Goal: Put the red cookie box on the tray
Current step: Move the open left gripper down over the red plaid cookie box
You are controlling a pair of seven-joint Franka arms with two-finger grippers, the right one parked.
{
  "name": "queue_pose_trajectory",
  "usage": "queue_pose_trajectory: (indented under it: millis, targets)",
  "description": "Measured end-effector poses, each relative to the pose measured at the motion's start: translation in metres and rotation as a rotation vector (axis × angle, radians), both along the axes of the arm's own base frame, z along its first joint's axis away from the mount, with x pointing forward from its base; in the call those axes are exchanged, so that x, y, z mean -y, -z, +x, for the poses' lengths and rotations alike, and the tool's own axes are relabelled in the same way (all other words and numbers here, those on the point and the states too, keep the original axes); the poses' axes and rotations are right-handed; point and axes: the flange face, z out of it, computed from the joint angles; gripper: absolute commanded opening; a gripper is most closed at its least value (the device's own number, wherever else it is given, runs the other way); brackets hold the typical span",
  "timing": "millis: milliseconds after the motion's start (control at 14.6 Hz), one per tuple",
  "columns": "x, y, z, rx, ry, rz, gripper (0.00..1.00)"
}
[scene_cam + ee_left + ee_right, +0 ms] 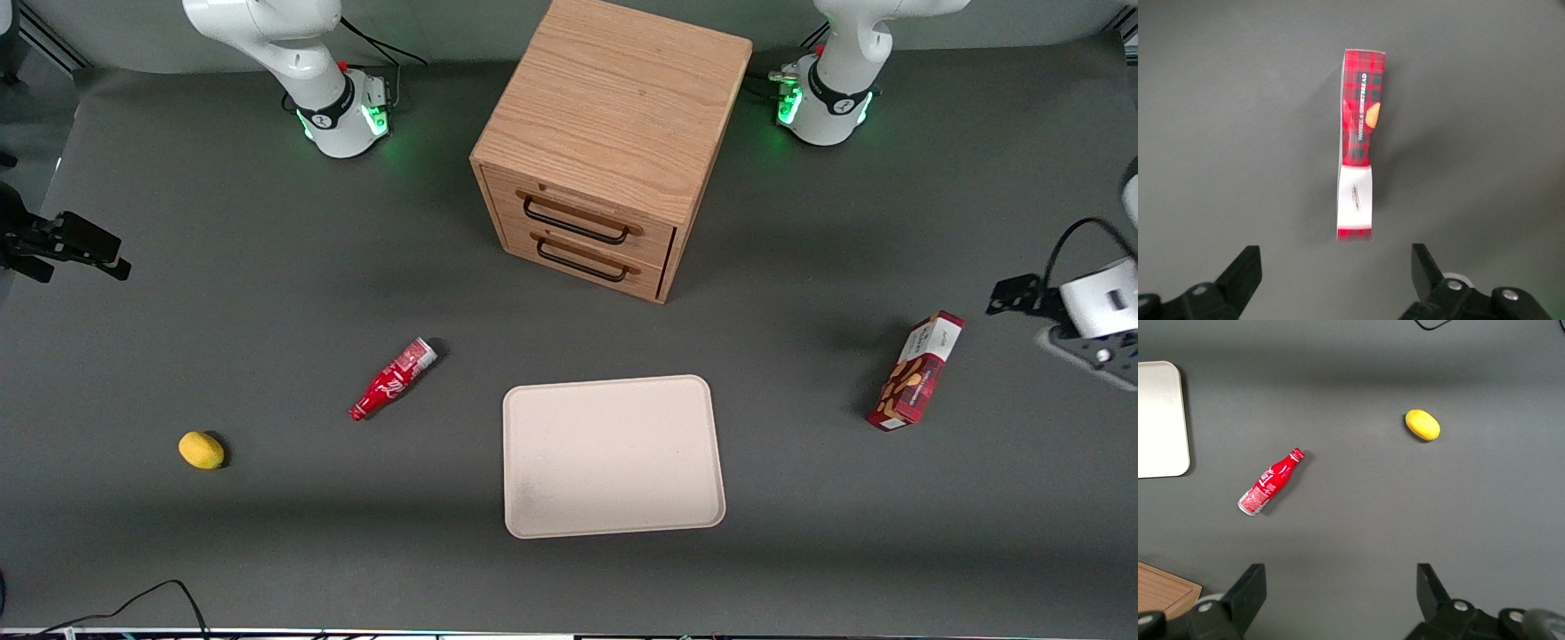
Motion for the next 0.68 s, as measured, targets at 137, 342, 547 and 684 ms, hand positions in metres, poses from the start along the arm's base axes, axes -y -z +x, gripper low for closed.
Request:
queue_pose_trajectory:
  millis: [137, 342, 547, 684]
  targets:
    - [0.002, 0.042, -0.005, 0.009, -0.007, -0.007, 1.00]
    - [0.010, 0.077, -0.002, 0.034, -0.013, -0.010, 1.00]
    - [0.026, 0.109, 0.003, 0.066, -0.014, -0.021, 1.00]
    - [0.037, 0.127, 0.007, 0.081, -0.009, -0.026, 1.00]
